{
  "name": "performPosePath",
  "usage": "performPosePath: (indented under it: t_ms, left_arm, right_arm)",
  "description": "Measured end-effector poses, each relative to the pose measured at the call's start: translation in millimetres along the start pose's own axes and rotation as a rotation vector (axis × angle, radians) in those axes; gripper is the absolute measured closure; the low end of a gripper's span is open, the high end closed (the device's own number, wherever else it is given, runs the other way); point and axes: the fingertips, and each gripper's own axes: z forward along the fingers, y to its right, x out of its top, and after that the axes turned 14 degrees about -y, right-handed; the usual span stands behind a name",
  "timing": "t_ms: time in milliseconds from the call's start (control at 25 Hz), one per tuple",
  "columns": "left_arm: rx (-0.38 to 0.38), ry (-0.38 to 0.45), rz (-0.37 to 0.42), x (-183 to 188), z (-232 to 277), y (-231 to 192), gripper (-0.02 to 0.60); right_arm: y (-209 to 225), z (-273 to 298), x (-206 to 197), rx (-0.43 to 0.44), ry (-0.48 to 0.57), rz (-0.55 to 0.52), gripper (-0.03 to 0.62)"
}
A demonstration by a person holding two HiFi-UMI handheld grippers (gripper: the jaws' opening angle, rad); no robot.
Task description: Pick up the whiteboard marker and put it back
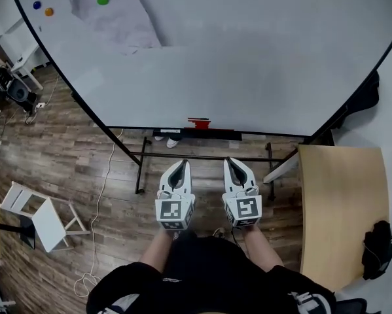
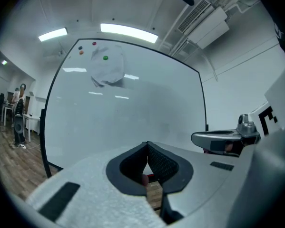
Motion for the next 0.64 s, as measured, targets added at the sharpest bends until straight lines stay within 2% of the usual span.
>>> performPosePath:
  t_ms: [640]
  left_arm:
    - [-0.030, -0.002, -0.025, 5.2, 8.4, -16.7, 0.575]
  right_arm:
    - [-13.1, 19.6, 0.8, -0.012, -0.021, -0.006, 0.592]
